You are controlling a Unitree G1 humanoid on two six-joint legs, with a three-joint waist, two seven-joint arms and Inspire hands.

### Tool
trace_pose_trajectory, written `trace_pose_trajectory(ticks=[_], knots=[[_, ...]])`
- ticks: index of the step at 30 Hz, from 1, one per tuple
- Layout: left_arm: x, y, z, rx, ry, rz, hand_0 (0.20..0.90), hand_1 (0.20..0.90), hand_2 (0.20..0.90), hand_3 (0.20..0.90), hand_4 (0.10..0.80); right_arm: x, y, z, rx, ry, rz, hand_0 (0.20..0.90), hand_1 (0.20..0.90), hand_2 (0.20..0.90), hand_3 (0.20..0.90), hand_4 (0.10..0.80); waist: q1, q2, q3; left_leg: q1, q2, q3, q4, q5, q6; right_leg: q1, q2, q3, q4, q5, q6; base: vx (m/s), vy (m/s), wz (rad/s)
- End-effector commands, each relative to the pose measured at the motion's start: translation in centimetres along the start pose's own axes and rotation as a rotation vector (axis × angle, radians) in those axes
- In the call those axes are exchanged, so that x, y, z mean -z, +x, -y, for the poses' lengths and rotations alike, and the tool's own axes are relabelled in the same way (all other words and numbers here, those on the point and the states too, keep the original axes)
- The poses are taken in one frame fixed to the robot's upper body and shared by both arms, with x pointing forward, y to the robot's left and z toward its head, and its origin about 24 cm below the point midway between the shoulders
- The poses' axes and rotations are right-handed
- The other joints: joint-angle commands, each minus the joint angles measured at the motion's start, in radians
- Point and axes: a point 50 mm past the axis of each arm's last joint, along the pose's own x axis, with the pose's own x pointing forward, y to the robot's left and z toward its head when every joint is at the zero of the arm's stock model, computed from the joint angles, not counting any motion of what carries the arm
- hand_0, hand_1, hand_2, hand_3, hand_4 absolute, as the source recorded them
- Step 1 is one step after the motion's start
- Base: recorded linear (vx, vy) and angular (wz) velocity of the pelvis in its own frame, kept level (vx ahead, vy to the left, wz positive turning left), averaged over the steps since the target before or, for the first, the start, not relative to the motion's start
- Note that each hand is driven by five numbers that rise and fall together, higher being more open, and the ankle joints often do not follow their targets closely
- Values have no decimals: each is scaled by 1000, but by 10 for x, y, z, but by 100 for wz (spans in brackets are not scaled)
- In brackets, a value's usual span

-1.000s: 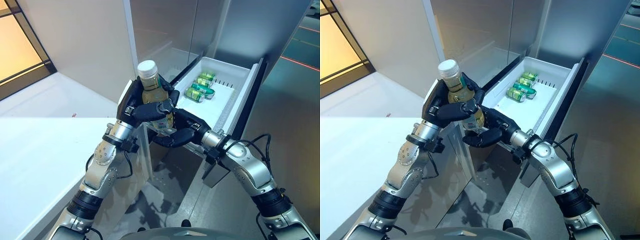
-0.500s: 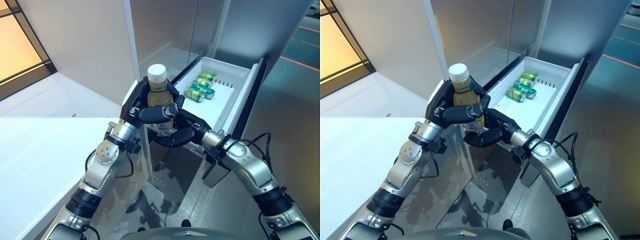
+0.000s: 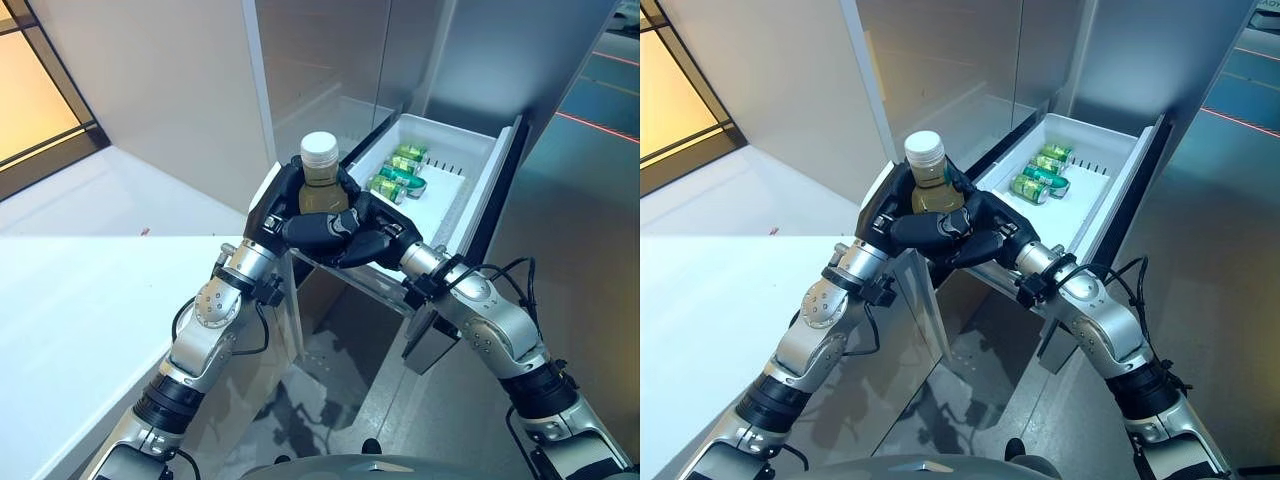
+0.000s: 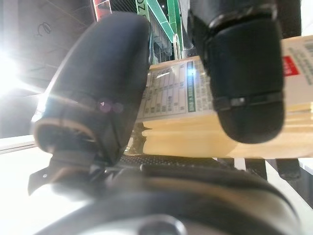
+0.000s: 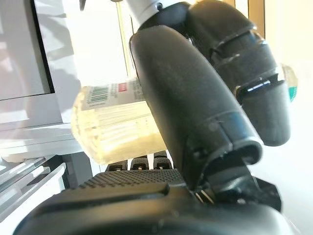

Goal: Put drinks into fridge and close the fridge

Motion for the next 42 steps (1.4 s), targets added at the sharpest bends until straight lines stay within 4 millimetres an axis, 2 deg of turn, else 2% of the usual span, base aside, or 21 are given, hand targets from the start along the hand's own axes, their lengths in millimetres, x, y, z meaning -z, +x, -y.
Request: trace_pose_trajectory(ticks=[1, 2, 3, 4, 11, 14, 18, 25, 26, 27, 28, 30, 33, 35, 38, 42], knots=[[-57, 38, 14, 100, 19, 352, 300, 300, 300, 200, 100, -55, 16, -21, -122, -22, 223, 493, 493, 493, 425, 325, -9, -34, -93, -19, -36, 89, 1, -54, 50, 33, 1, 27, 5, -32, 21, 0, 0, 0], [-59, 37, 14, 101, 21, 365, 300, 300, 300, 200, 100, -51, 15, -20, -127, -29, 188, 425, 425, 425, 345, 245, -10, -35, -94, -20, -36, 88, 1, -53, 50, 32, 2, 29, 5, -32, 21, 0, 0, 0], [-60, 37, 14, 102, 24, 374, 300, 300, 300, 200, 100, -49, 15, -19, -125, -31, 177, 385, 385, 385, 299, 199, -11, -35, -95, -21, -36, 87, 1, -53, 50, 32, 2, 29, 4, -31, 21, 0, 0, 0], [-62, 37, 15, 104, 31, 386, 300, 300, 300, 200, 100, -46, 15, -18, -121, -34, 160, 300, 300, 300, 200, 100, -12, -36, -95, -22, -36, 85, 1, -52, 50, 31, 3, 30, 4, -31, 20, 0, 0, 0], [-79, 36, 19, 99, 134, 508, 300, 300, 300, 200, 100, -38, 14, -6, -59, -185, 80, 300, 300, 300, 200, 100, -18, -40, -97, -32, -43, 73, 1, -44, 53, 20, 7, 45, 4, -20, 19, 0, 0, 0], [-89, 34, 19, 86, 184, 587, 300, 300, 300, 200, 100, -35, 13, -1, -50, -215, 32, 300, 300, 300, 200, 100, -22, -40, -99, -33, -45, 67, 1, -44, 55, 17, 10, 58, 5, -20, 18, 0, 0, 0], [-94, 35, 23, 107, 197, 606, 300, 300, 300, 200, 100, -34, 14, 2, -29, -207, 33, 300, 300, 300, 200, 100, -24, -41, -100, -34, -46, 60, 1, -44, 56, 17, 14, 68, 4, -19, 17, 0, 0, 0], [-88, 38, 23, 100, 173, 557, 300, 300, 300, 200, 100, -54, 16, 2, 37, -236, 173, 300, 300, 300, 200, 100, -20, -40, -94, -32, -47, 55, 1, -43, 57, 18, 14, 68, 5, -18, 17, 0, 0, 0], [-85, 39, 21, 86, 140, 534, 326, 326, 326, 230, 130, -61, 16, 4, 73, -275, 210, 300, 300, 300, 200, 100, -19, -39, -93, -32, -46, 56, 1, -44, 57, 18, 14, 68, 5, -18, 17, 0, 0, 0], [-84, 39, 21, 80, 133, 531, 651, 651, 651, 609, 509, -62, 16, 4, 86, -290, 218, 300, 300, 300, 200, 100, -19, -38, -93, -32, -46, 56, 1, -44, 57, 18, 14, 68, 5, -18, 17, 0, 0, 0], [-84, 39, 20, 75, 110, 526, 900, 900, 900, 900, 800, -65, 16, 6, 114, -331, 238, 300, 300, 300, 200, 100, -19, -38, -93, -32, -46, 57, 1, -46, 57, 18, 14, 68, 5, -19, 18, 0, 0, 0], [-84, 37, 17, 46, 30, 542, 900, 900, 900, 900, 800, -80, 9, 16, 252, -504, 307, 300, 300, 300, 200, 100, -17, -36, -93, -31, -44, 59, 1, -46, 58, 19, 15, 67, 6, -19, 17, 26, -3, -3], [-90, 34, 15, 16, -1, 593, 900, 900, 900, 900, 800, -92, 4, 27, 360, -605, 342, 300, 300, 300, 200, 100, -16, -35, -92, -29, -43, 61, 1, -48, 57, 19, 15, 66, 7, -21, 17, 0, 0, 0], [-102, 31, 14, -30, -6, 675, 900, 900, 900, 900, 800, -106, -2, 40, 506, -711, 379, 300, 300, 300, 200, 100, -13, -37, -90, -30, -43, 59, 1, -49, 57, 19, 16, 62, 9, -22, 16, 0, 0, 0], [-113, 27, 12, -48, 7, 733, 900, 900, 900, 900, 800, -114, -8, 56, 620, -726, 379, 300, 300, 300, 200, 100, -6, -40, -87, -30, -42, 55, 1, -50, 55, 21, 15, 54, 9, -24, 14, 0, 0, 0], [-115, 28, 12, -34, 5, 717, 900, 900, 900, 900, 800, -117, -11, 71, 738, -741, 376, 300, 300, 300, 200, 100, 4, -41, -84, -29, -40, 52, 1, -50, 52, 26, 12, 37, 9, -27, 14, 0, 0, 0]])
